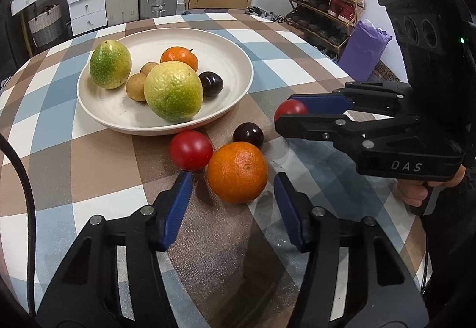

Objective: Organize fruits
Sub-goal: 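Grasp a red tomato with the right tool while the left tool grasps an orange, then carry the red tomato and orange onto the plate and open both tools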

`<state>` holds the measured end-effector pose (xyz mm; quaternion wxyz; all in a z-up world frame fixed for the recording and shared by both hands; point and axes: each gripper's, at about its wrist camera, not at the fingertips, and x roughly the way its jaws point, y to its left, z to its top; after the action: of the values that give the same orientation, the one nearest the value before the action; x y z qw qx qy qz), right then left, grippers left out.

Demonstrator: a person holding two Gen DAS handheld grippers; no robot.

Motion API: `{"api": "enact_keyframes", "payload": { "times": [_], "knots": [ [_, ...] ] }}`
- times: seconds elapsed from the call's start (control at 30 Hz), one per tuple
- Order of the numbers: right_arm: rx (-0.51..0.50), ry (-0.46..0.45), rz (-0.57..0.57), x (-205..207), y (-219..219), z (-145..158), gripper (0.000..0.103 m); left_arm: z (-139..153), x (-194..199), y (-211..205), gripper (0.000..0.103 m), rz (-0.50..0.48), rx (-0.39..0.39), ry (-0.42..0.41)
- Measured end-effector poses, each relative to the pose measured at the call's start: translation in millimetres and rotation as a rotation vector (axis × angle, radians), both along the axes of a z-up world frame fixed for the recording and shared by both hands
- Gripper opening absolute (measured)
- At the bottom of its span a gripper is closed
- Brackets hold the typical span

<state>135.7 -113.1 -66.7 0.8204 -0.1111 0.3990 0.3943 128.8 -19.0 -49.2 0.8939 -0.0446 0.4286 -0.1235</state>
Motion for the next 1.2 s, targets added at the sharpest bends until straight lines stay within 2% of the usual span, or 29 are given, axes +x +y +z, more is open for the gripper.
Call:
{"api": "enact_keyframes", "payload": {
  "times": [0.2,1.2],
  "knots": [
    [0.001,0.002,-0.001,-0.1,0.0,0.0,0.033,0.7,1.6,0.0,0.037,-0.013,-0.017,-0.001],
    [0.017,0.013,-0.006,1.5,0.4,-0.5,0.033,9.6,-9.0,2.0,0.036,-0.013,-0.022,-0.061]
  ]
}}
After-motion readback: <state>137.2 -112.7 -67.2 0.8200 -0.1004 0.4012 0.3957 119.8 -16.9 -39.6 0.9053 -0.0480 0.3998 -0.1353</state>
